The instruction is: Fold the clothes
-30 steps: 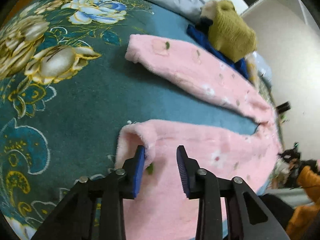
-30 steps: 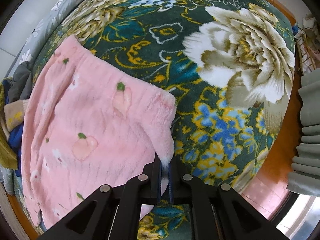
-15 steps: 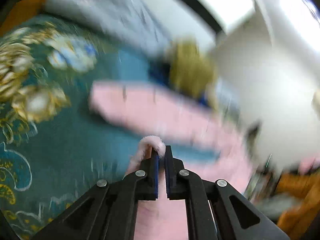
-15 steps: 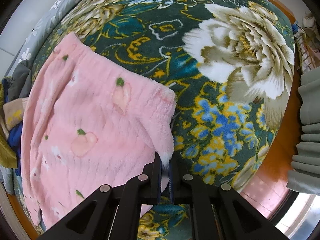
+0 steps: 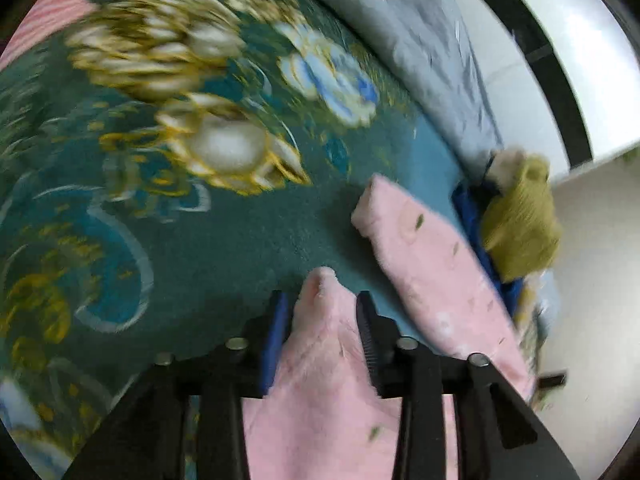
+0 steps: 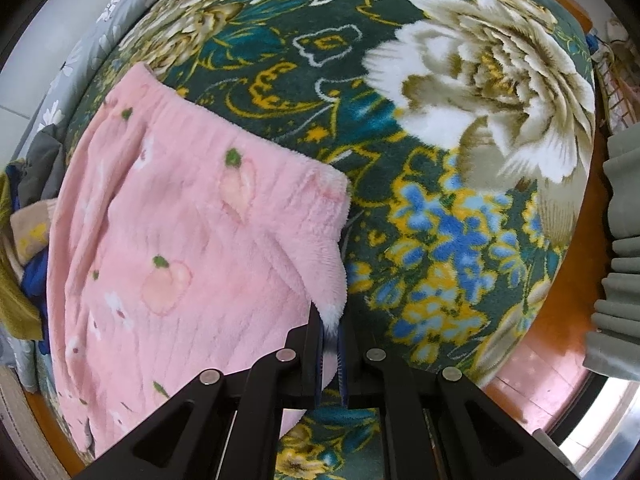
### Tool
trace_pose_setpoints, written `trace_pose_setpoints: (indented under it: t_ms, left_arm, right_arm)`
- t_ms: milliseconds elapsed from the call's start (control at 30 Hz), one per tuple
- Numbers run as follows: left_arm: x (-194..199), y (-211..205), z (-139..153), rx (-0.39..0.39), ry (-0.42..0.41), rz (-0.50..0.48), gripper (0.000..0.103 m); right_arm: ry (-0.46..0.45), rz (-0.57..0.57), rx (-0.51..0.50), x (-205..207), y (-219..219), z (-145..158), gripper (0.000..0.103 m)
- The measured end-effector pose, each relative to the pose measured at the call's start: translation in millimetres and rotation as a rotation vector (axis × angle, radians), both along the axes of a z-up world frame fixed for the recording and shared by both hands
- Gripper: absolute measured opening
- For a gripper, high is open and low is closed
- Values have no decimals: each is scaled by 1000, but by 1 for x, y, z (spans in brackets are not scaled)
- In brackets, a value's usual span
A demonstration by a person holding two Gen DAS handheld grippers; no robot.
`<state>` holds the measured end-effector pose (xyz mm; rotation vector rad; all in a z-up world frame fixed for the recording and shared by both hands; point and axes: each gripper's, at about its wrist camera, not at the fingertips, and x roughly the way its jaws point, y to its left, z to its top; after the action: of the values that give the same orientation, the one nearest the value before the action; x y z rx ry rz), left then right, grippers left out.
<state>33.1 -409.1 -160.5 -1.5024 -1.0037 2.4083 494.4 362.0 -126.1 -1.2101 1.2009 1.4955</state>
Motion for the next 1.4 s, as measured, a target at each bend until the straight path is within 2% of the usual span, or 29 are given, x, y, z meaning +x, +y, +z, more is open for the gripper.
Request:
trace_pose_setpoints:
  t_ms: [67,167,367,433,467,500,533,600,700,767,833,900,967,1033,1100,1167,1267,1333,1367,1400]
  left_arm:
    - [33,-16,9,-1,11,98,48]
    - [65,-24,1,6,-25,189,51]
    - [103,-3,-42,80,-141,208,53]
    - [101,4,-43,76,-134,226,52]
    - [99,5,-41,56,-147,237,44]
    - [96,7,-39,36,-160,249,30]
    - [92,6,-35,11,-173,266,4]
    - [82,5,-24,-37,-196,299,3]
    - [85,0,42,-53,34,312,3]
    - [91,0,69,-87,99,298,3]
    - [103,0,62,-133,65,281,4]
    - [110,0,31,-200,-43,277,4]
    - [119,-2,-8,-283,-166,291,3]
    - [133,-10,-33,-253,-212,328,4]
    - [142,-15,-34,-201,-178,373,4]
    - [140,-14,-31,-211,-188,365,4]
    - [133,-7,-24,-277,-196,310,4]
    - [133,-7,-19,-275,-193,299,4]
    - [134,-8,-17,-265,-190,299,5]
    - [135,-10,-13,-248,-187,308,6]
  right_arm:
    - [11,3,-2,5,-3,0,8]
    - [31,5,-7,12,-7,1,8]
    - [62,7,-15,27,-15,4,8]
    - [70,7,-17,30,-18,6,8]
    - [77,5,-17,32,-19,7,8]
    - [86,2,-18,33,-20,8,8]
    - [96,-2,-20,35,-21,9,8]
    - [129,8,-12,37,-24,17,5]
    - [229,46,74,44,-30,44,4]
    - [238,58,109,48,-29,50,4]
    - [213,56,100,38,-19,42,4]
    - [184,52,65,-15,12,14,4]
    - [163,46,38,-11,10,7,4]
    - [152,45,23,-10,10,0,4]
    - [142,55,16,-10,11,1,4]
    - [134,68,8,-12,13,3,4]
    - [118,88,-6,-13,15,4,7]
    - [109,99,-10,-12,15,7,8]
    - [104,99,-11,-11,16,8,10]
    - [93,96,-4,-8,17,11,21]
